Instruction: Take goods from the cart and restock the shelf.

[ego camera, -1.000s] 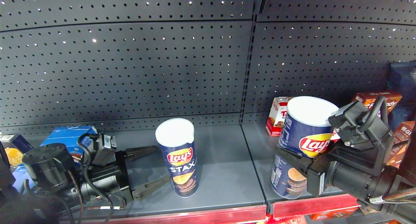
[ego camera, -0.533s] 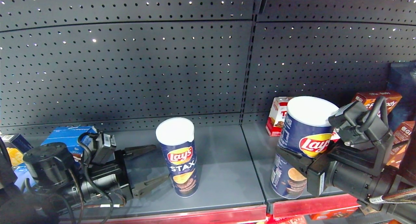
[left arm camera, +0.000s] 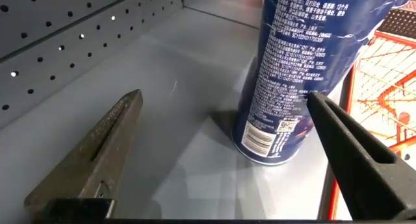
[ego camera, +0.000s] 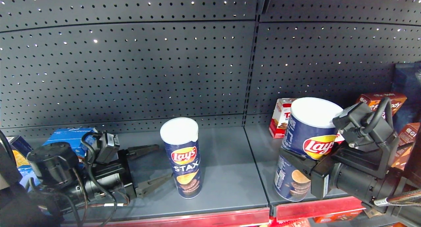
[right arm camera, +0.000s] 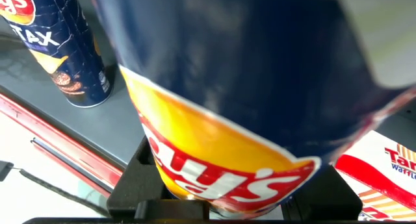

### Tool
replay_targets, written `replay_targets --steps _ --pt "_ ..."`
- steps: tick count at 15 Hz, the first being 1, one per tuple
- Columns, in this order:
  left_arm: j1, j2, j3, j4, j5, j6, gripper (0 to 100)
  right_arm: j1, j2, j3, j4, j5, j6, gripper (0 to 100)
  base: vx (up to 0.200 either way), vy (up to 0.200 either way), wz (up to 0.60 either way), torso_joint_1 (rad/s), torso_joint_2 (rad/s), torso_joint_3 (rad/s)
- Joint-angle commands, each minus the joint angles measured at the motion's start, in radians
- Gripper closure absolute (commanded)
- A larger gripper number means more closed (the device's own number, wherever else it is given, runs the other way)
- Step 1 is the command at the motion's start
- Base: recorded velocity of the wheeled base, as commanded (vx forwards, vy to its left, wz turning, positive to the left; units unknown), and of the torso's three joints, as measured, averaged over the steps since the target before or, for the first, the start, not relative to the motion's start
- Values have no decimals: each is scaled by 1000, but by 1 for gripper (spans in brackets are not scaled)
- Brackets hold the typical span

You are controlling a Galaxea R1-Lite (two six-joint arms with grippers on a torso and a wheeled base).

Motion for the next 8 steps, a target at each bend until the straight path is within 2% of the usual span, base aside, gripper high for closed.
replay_targets --steps 1,6,8 --pt "1 2 0 -1 0 0 0 -2 -1 0 0 0 0 100 0 0 0 0 0 0" --pt "5 -159 -2 -1 3 -12 0 -8 2 0 -19 1 0 100 0 0 0 0 0 0" --pt "47 -241 -12 -1 3 -15 0 -18 2 1 -20 15 -2 100 0 0 0 0 0 0"
